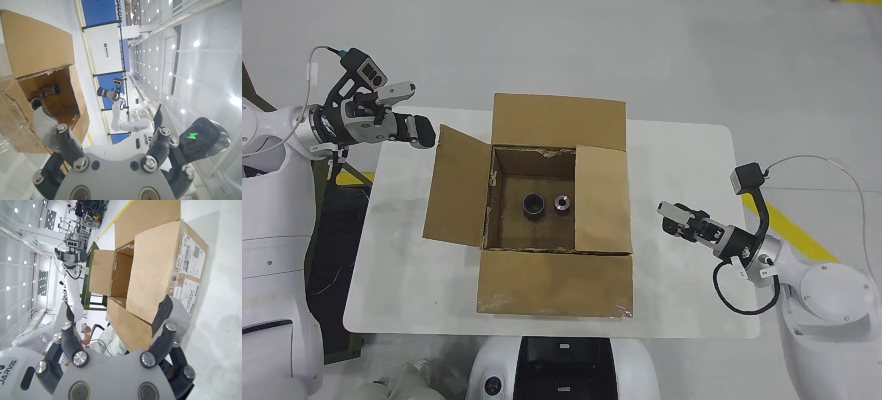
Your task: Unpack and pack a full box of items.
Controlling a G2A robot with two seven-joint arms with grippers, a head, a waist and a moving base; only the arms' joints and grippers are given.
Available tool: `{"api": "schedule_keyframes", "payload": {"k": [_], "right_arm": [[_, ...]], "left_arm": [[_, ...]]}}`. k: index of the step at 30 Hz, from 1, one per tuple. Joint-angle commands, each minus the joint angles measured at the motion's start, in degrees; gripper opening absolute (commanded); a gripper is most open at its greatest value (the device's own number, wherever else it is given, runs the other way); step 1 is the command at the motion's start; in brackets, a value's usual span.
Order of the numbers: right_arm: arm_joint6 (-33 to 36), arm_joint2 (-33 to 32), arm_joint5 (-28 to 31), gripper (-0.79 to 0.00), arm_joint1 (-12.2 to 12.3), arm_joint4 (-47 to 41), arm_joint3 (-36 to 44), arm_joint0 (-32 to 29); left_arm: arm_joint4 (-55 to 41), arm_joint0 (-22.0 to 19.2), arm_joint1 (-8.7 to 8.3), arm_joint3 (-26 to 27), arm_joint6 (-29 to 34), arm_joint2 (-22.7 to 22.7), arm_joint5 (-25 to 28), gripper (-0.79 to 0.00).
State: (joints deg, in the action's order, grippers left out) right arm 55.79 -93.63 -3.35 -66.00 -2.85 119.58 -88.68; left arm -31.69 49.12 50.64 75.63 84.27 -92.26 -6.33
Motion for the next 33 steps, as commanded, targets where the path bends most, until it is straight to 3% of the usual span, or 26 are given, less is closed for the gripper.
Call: {"api": "schedule_keyframes", "payload": {"k": [1,10,18,33], "right_arm": [[0.0,0.0,0.0,0.0,0.0,0.0,0.0,0.0],[0.0,0.0,0.0,0.0,0.0,0.0,0.0,0.0],[0.0,0.0,0.0,0.0,0.0,0.0,0.0,0.0],[0.0,0.0,0.0,0.0,0.0,0.0,0.0,0.0]], "left_arm": [[0.0,0.0,0.0,0.0,0.0,0.0,0.0,0.0],[-0.3,1.0,0.01,-0.3,-2.3,0.0,0.3,0.0],[0.0,2.3,-0.64,-3.7,-4.0,-1.5,3.0,0.0],[1.3,3.4,-0.05,-5.4,-7.3,5.6,4.3,0.0]]}}
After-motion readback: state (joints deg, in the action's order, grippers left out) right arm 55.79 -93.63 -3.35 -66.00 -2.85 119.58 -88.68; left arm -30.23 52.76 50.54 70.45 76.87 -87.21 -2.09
